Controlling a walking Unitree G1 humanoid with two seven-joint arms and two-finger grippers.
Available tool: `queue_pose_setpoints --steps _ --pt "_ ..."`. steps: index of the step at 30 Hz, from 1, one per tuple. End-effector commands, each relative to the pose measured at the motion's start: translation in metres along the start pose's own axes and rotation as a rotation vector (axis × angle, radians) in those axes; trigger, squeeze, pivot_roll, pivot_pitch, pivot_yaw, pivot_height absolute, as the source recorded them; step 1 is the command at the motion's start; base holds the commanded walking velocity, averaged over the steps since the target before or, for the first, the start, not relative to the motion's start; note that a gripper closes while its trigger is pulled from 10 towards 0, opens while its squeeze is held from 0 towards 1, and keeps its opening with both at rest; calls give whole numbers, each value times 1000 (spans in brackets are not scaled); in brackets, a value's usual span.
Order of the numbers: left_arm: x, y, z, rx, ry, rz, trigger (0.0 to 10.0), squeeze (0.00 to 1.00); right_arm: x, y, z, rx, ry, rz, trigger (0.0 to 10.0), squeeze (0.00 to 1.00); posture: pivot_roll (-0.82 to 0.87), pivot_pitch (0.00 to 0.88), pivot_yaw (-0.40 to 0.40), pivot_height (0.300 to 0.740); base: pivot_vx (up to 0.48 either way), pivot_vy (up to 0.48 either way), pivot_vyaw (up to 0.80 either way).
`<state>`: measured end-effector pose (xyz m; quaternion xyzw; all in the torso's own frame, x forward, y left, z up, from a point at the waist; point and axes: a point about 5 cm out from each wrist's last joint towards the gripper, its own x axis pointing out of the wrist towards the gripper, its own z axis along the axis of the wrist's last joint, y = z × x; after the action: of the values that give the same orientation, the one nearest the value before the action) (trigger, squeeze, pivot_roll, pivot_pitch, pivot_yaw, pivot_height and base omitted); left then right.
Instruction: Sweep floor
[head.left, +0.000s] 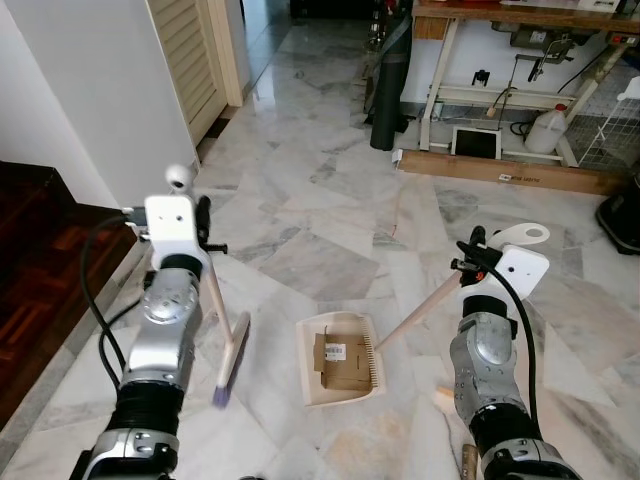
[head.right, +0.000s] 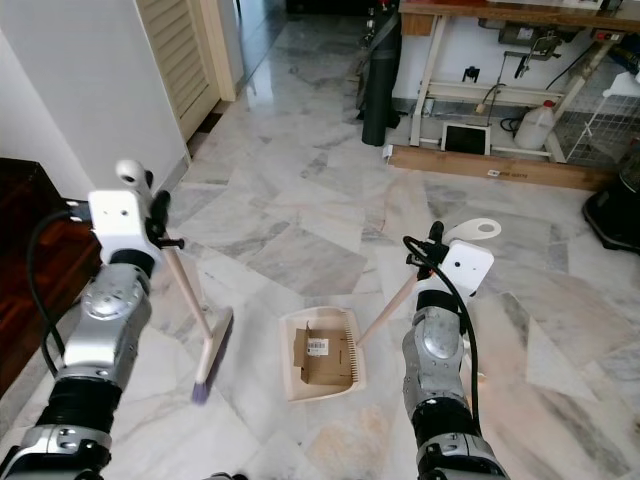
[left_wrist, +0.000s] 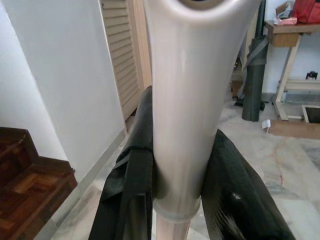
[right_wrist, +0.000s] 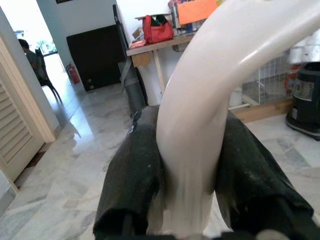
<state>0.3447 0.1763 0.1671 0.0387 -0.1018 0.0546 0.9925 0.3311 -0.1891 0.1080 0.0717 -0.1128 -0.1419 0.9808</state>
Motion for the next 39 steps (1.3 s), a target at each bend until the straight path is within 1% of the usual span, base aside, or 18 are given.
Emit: queue_pose_setpoints --steps 1,4,7,8,15,22,31,39 --pt "4 -5 12 0 -82 7 10000 0 4 6 13 31 -56 17 10000 0 10 87 -4 740 0 0 0" --pt "5 -9 12 1 -88 17 10000 0 3 5 14 35 -56 9 10000 0 10 113 3 740 0 0 0" --pt "5 -11 11 6 -90 8 10000 0 2 5 15 40 -54 6 10000 0 10 116 3 740 0 0 0" --pt "5 -11 11 9 -92 7 10000 0 2 6 15 41 -52 6 10000 0 12 133 6 740 0 0 0" --pt "5 -11 10 7 -100 5 10000 0 0 7 15 47 -42 5 10000 0 8 152 8 740 0 0 0" --pt "7 -16 12 3 -113 -20 10000 0 -2 10 16 56 -34 7 10000 0 1 162 25 740 0 0 0" --pt "7 -17 12 2 -120 -29 10000 0 -3 11 17 60 -25 12 10000 0 2 162 28 740 -254 0 0" --pt "7 -15 14 4 -132 -24 10000 0 -4 15 16 64 -14 23 10000 0 13 149 27 740 -271 0 0"
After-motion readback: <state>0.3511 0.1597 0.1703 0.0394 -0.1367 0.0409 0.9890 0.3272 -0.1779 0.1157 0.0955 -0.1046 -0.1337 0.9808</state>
